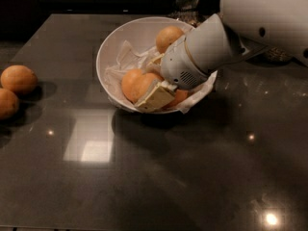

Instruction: Pick orange from white bowl

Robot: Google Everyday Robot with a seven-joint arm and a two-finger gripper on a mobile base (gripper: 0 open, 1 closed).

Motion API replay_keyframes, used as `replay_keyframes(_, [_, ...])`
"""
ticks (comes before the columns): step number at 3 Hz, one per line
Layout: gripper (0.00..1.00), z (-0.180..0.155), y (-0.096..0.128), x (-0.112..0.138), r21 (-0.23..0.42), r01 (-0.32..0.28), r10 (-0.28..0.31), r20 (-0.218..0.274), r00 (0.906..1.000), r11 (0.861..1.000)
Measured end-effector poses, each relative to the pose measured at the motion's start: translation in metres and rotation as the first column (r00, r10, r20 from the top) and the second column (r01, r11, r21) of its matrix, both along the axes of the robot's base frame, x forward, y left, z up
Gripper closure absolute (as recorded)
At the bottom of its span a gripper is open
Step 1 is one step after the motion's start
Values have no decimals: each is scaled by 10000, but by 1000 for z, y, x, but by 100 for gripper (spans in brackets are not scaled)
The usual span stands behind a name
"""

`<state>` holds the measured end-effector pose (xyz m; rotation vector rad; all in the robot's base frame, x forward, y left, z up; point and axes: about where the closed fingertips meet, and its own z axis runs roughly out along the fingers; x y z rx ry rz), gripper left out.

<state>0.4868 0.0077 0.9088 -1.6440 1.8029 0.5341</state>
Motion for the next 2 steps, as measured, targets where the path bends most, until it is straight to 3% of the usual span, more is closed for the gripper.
replay_keyframes(2, [96,0,0,0,1,-1,1,0,10000,10000])
